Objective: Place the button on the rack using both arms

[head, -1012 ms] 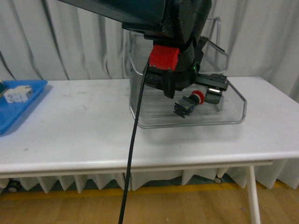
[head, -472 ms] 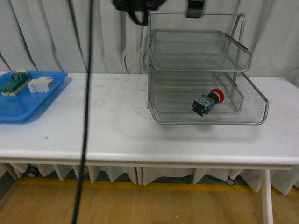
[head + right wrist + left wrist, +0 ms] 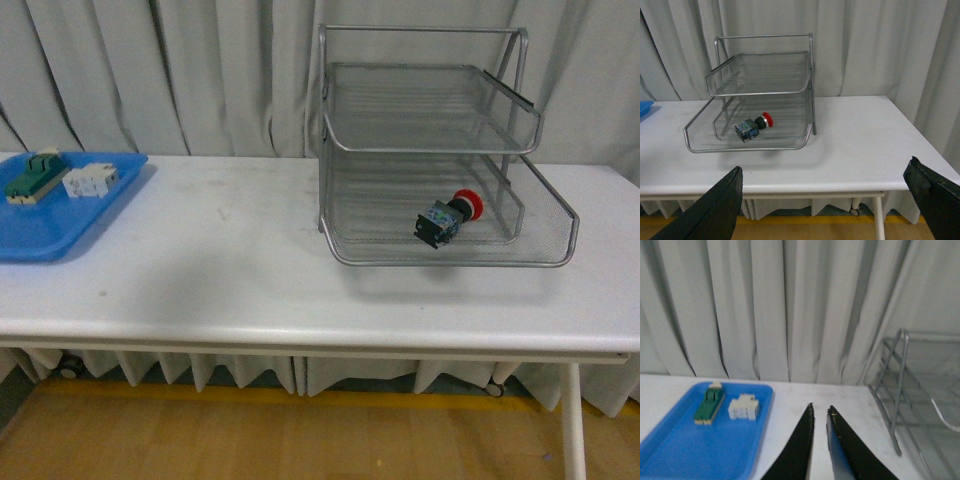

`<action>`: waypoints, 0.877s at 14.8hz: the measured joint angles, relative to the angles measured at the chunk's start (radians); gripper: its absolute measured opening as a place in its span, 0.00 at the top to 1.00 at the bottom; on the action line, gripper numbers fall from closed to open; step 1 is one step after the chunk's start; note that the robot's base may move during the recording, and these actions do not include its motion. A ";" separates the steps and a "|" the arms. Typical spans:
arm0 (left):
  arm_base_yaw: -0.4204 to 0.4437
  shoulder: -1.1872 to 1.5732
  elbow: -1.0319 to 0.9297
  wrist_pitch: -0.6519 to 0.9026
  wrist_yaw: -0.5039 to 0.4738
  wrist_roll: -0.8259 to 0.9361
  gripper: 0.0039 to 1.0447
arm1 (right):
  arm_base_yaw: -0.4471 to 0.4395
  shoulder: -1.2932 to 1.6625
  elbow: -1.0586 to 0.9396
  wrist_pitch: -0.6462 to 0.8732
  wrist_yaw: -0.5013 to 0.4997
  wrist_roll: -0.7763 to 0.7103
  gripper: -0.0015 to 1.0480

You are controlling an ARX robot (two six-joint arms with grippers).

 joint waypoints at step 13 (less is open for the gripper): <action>0.066 -0.401 -0.479 0.034 0.077 0.003 0.99 | 0.000 0.000 0.000 0.000 0.000 0.000 0.06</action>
